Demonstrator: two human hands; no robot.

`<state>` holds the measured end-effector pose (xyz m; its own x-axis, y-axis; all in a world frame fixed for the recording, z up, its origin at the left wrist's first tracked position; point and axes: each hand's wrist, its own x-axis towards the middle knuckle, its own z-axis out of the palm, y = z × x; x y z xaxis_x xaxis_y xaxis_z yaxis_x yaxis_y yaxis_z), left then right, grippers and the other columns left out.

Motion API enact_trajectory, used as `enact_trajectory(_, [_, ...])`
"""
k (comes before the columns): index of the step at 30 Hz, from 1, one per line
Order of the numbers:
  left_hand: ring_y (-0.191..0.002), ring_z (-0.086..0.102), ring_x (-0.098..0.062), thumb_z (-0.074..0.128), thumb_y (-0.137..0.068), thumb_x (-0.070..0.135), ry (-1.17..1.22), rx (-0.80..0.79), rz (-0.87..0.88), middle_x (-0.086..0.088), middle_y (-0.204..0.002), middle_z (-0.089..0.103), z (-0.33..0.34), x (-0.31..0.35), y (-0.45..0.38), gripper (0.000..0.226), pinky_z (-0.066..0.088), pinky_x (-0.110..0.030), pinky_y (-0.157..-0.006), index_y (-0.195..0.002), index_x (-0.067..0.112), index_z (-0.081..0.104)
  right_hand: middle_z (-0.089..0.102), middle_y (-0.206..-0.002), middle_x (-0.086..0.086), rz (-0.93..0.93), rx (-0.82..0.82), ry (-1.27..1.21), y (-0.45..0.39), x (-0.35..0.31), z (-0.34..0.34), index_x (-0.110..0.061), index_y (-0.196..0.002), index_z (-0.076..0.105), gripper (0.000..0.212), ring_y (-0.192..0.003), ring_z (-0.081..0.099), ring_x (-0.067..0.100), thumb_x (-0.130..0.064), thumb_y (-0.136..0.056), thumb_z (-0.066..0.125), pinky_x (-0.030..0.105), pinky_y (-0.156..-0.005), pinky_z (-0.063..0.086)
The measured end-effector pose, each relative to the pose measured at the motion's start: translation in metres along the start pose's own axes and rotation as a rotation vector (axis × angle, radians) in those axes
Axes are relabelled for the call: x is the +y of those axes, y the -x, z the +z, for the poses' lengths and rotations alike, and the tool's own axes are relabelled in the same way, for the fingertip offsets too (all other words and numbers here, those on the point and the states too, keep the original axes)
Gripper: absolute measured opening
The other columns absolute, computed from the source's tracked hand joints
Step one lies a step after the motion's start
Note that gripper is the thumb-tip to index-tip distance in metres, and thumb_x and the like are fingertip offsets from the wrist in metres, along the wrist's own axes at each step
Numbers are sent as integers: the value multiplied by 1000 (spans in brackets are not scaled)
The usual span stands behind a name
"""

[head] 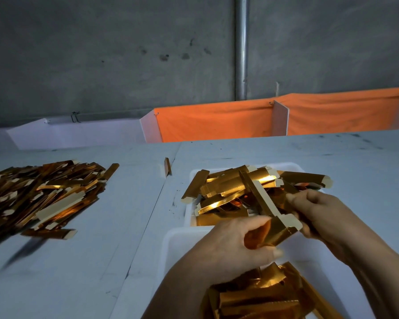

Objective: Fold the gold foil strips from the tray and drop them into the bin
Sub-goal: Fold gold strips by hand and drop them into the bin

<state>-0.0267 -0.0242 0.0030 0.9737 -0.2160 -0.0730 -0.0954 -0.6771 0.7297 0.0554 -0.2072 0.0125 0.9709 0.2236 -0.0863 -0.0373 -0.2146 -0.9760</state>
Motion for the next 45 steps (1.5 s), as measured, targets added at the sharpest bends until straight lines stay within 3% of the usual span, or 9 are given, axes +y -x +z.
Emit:
enact_trajectory(6, [-117, 44, -5, 56, -83, 60, 54, 89, 36, 17, -133, 45, 0, 3, 1, 52, 46, -28, -90, -127, 52, 30, 46, -46, -1, -84, -192, -94, 13, -16, -4, -1, -92, 62, 56, -42, 39, 9, -55, -84, 50, 24, -53, 38])
enact_trajectory(9, [-114, 48, -9, 54, -85, 57, 65, 132, 33, 13, -123, 49, 1, 5, 1, 41, 49, -34, -92, -120, 46, 35, 51, -52, 2, -47, -350, -151, 17, -18, -1, 3, -111, 59, 61, -43, 41, 10, -50, -82, 53, 20, -50, 41])
enact_trajectory(11, [-115, 45, -9, 52, -88, 56, 28, 145, 37, 14, -122, 47, 0, 4, 1, 42, 49, -34, -92, -124, 46, 34, 51, -61, 13, -41, -393, -206, 18, -19, -2, 4, -105, 59, 50, -44, 43, 12, -39, -80, 59, 19, -47, 41])
enact_trajectory(16, [-122, 37, -4, 49, -93, 49, -47, 233, 80, 19, -131, 41, 1, 8, 2, 49, 43, -31, -99, -138, 46, 32, 51, -54, 11, -27, -346, -282, 18, -21, -2, -2, -96, 62, 31, -40, 46, 11, -18, -71, 64, 17, -40, 42])
enact_trajectory(22, [-130, 31, -4, 50, -94, 41, -155, 361, 117, 18, -142, 38, 4, 15, 0, 53, 37, -31, -107, -143, 40, 30, 57, -57, 14, -45, -279, -258, 16, -19, -1, -7, -91, 61, 33, -46, 54, 15, -24, -63, 71, 19, -45, 49])
enact_trajectory(29, [-108, 31, 4, 57, -91, 40, -195, 395, 118, 25, -123, 40, 7, 13, -1, 53, 41, -24, -97, -137, 43, 31, 60, -62, 13, 95, -431, -326, 16, -18, -2, -3, -92, 67, 26, -51, 60, 13, -16, -69, 67, 20, -46, 53])
enact_trajectory(32, [-113, 30, 3, 57, -91, 41, -190, 399, 128, 22, -133, 39, 5, 11, -1, 54, 38, -21, -95, -138, 44, 31, 62, -65, 16, 177, -451, -433, 15, -18, -4, -2, -89, 71, 22, -51, 65, 15, -10, -68, 67, 23, -47, 56])
enact_trajectory(40, [-128, 32, -4, 53, -94, 36, -335, 410, 181, 18, -139, 41, 7, 10, 0, 53, 31, -22, -100, -142, 39, 31, 56, -62, 12, 139, -460, -190, 16, -18, -2, -8, -78, 67, 7, -48, 54, 12, -13, -72, 68, 19, -45, 50])
enact_trajectory(45, [-120, 43, -6, 52, -96, 28, -458, 398, 252, 9, -130, 52, 8, 20, 0, 43, 34, -21, -100, -137, 27, 41, 55, -52, 8, 4, -304, 36, 13, -12, 3, -3, -87, 63, 10, -43, 49, 12, 2, -90, 56, 19, -45, 44])
